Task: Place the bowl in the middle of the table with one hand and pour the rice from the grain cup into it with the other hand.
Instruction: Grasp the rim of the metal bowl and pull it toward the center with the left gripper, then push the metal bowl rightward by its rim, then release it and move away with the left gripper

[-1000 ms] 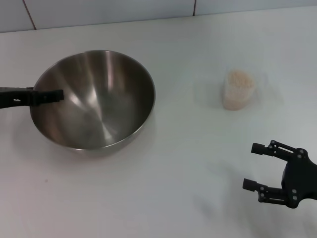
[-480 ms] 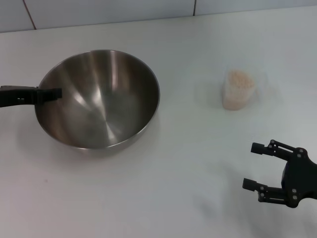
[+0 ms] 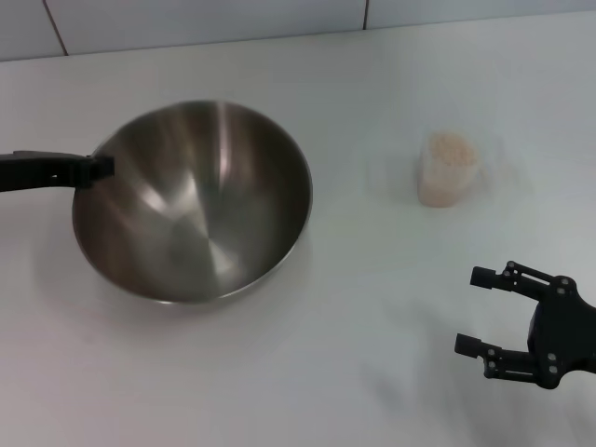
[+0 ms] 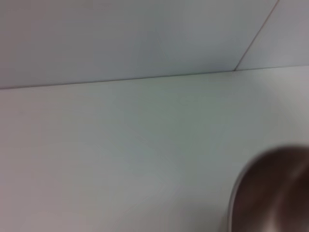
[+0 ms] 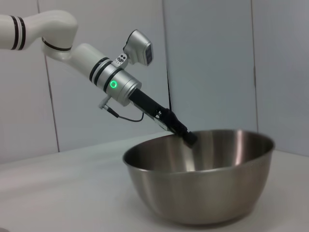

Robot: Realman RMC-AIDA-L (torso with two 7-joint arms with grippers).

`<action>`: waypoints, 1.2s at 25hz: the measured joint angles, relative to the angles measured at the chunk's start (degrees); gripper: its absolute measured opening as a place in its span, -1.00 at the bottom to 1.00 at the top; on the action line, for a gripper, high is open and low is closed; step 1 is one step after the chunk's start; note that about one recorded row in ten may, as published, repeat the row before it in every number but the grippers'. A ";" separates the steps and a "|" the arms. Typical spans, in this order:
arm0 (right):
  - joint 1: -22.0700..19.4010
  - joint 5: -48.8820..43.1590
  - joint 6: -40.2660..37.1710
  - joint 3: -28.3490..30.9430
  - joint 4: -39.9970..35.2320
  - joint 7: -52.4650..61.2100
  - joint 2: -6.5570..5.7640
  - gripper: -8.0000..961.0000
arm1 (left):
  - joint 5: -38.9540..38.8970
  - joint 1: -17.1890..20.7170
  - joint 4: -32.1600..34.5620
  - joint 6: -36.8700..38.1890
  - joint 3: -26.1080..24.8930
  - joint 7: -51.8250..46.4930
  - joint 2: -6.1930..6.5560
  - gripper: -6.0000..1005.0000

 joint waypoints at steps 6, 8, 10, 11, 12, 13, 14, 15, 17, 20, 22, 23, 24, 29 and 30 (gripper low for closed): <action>0.07 0.00 0.42 0.00 0.00 0.03 0.06 0.72 | 0.00 -2.54 -2.39 1.24 -0.67 -0.29 0.50 -0.83; 0.09 0.00 0.61 0.00 0.00 0.04 0.10 0.72 | -0.01 -3.53 -3.16 1.74 -1.05 -0.34 0.66 -0.89; 0.09 0.00 0.63 0.00 0.00 0.05 0.11 0.72 | -0.12 -4.40 -3.31 2.28 -1.15 -0.32 0.64 -0.89; 0.10 0.00 0.64 0.00 0.00 0.05 0.12 0.72 | -0.16 -4.93 -3.36 2.52 -1.16 -0.31 0.59 -0.89; 0.13 0.00 0.64 0.00 -0.01 0.05 0.12 0.72 | -0.24 -5.52 -3.46 2.69 -1.16 -0.30 0.53 -0.90; 0.15 0.00 0.65 0.00 -0.02 0.06 0.13 0.72 | -0.31 -6.36 -3.83 2.77 -1.17 -0.30 0.48 -0.90; 0.18 0.00 0.66 0.00 -0.04 0.06 0.13 0.72 | -0.43 -7.31 -4.35 2.84 -1.23 -0.30 0.43 -0.90; 0.19 0.00 0.67 0.00 -0.06 0.06 0.13 0.72 | -0.46 -8.15 -5.02 2.86 -1.39 -0.26 0.38 -0.90; 0.19 0.00 0.67 0.00 -0.08 0.07 0.14 0.72 | -0.50 -10.70 -7.61 2.86 -2.19 0.19 0.27 -0.90; 0.23 0.00 0.68 0.00 -0.15 0.20 0.14 0.72 | -0.51 -14.20 -11.78 1.97 -3.41 1.45 0.14 -0.91; 0.28 0.00 0.68 0.00 -0.18 0.46 0.14 0.72 | -0.51 -15.11 -12.92 1.65 -3.85 1.97 0.07 -0.91; 0.28 0.00 0.68 0.00 -0.19 0.53 0.14 0.72 | -0.55 -16.87 -14.82 0.72 -4.49 3.28 -0.18 -0.91; 0.28 0.01 0.68 0.00 -0.22 0.54 0.14 0.72 | -0.58 -17.19 -15.16 0.31 -4.49 3.50 -0.24 -0.91; 0.27 0.01 0.69 0.00 -0.32 0.57 0.14 0.72 | -0.39 -18.89 -18.41 -2.84 -4.13 4.29 -0.39 -0.91; 0.27 0.01 0.68 0.00 -0.34 0.57 0.14 0.72 | -0.34 -19.15 -19.47 -3.59 -4.07 4.74 -0.39 -0.91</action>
